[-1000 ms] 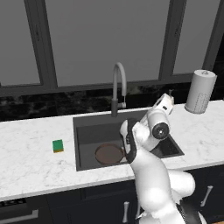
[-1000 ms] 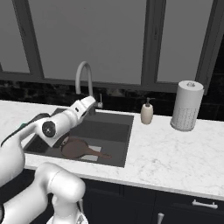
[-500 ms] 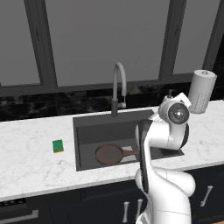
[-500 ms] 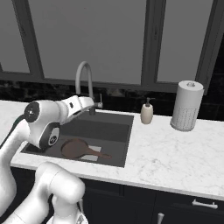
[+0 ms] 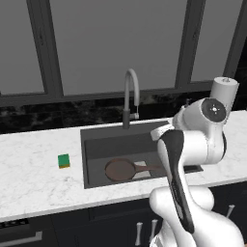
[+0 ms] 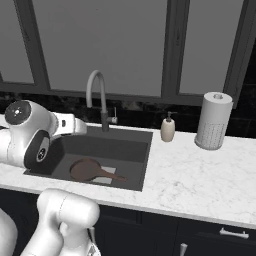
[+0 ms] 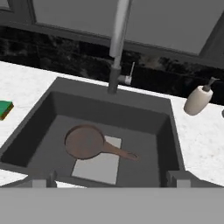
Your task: Pick the pan and sponge and place them into the sink. Then turn on the water.
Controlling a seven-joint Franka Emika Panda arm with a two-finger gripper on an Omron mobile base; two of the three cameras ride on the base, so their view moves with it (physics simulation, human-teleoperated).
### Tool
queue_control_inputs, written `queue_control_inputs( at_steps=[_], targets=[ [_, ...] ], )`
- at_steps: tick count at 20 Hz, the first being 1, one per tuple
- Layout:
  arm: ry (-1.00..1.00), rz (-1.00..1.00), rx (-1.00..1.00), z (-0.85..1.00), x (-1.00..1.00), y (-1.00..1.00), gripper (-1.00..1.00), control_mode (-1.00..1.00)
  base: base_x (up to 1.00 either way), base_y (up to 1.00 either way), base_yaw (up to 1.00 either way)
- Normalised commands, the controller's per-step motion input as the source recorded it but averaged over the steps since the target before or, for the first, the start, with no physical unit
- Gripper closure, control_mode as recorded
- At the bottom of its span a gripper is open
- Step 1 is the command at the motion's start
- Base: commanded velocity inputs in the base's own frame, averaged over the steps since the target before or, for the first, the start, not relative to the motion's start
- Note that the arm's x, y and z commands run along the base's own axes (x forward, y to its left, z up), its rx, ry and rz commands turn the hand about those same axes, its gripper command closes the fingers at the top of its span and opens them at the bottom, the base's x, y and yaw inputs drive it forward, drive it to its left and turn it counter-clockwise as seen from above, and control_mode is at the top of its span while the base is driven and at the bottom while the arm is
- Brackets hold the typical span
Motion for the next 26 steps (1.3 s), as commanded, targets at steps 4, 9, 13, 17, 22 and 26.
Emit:
queue_control_inputs(
  at_steps=[4, 9, 13, 17, 22, 26],
  targets=[
    [0.27, 0.0, 0.3, 0.02, -0.04, 1.0, -1.0, -1.0, 0.0, 0.0, 0.0],
    [0.27, -0.02, 0.11, -0.02, -0.01, 1.0, -1.0, -1.0, 0.0, 0.0, 0.0],
    [0.13, -0.1, -0.02, -0.33, 0.08, 1.0, -1.0, -1.0, 0.0, 0.0, 0.0],
    [0.11, -0.13, -0.04, -0.52, 0.39, 0.79, -1.0, -1.0, 0.0, 0.0, 0.0],
    [0.2, -0.09, 0.0, -0.44, 0.54, 0.55, -1.0, -1.0, 0.0, 0.0, 0.0],
    [0.27, 0.0, 0.05, -0.29, 0.44, 0.39, -1.0, -1.0, 0.0, 0.0, 0.0]
  ],
)
